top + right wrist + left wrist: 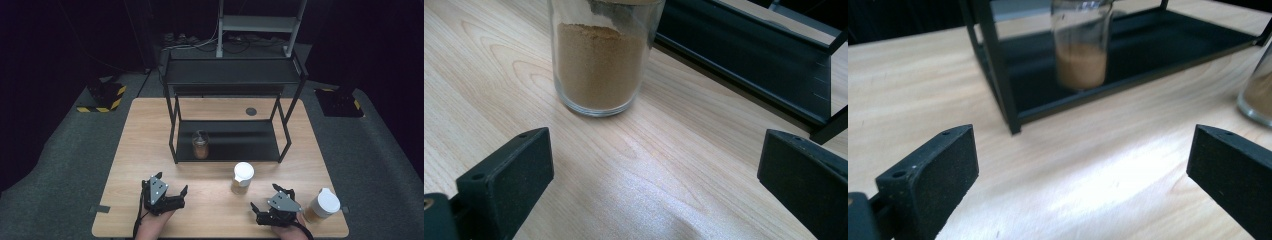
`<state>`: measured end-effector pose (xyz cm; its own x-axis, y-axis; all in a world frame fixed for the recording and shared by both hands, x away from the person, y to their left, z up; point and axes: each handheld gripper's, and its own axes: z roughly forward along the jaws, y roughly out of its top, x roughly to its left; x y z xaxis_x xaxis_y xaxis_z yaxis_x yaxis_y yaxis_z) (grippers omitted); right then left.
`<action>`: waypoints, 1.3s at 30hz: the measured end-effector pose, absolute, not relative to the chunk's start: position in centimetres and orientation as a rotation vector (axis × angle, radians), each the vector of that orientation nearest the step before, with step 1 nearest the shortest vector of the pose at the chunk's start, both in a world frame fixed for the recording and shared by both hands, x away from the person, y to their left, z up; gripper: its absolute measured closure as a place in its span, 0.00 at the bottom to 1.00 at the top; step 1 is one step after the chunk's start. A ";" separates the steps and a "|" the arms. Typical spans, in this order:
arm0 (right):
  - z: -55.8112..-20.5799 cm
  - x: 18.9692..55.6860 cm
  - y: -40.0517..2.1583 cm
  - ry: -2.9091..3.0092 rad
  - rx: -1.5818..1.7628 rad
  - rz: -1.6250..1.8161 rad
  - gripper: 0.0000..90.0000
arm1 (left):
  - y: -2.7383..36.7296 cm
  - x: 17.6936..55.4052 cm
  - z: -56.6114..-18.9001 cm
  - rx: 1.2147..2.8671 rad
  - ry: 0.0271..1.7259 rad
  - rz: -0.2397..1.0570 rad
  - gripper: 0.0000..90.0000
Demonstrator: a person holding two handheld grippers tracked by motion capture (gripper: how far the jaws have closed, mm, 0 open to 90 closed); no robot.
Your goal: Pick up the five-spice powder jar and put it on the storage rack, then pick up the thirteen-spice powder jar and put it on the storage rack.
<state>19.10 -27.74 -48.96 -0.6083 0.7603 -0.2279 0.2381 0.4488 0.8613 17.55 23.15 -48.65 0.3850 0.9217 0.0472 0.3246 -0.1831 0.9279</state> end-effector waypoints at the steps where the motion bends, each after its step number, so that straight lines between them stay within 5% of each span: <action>1: -49.0 19.1 -27.7 2.092 0.832 1.108 0.01 | 23.3 17.5 -48.9 1.718 1.112 0.803 0.00; 10: -49.0 19.0 -27.5 2.085 0.837 1.099 0.01 | 23.2 17.4 -49.5 1.794 1.117 0.822 0.00; 19: -49.0 18.9 -27.4 2.078 0.842 1.093 0.01 | 20.9 16.4 -49.6 1.937 0.979 0.973 0.01; 39: -49.0 18.1 -27.7 2.048 0.840 1.129 0.00 | 21.7 16.3 -49.7 1.934 0.953 0.958 0.01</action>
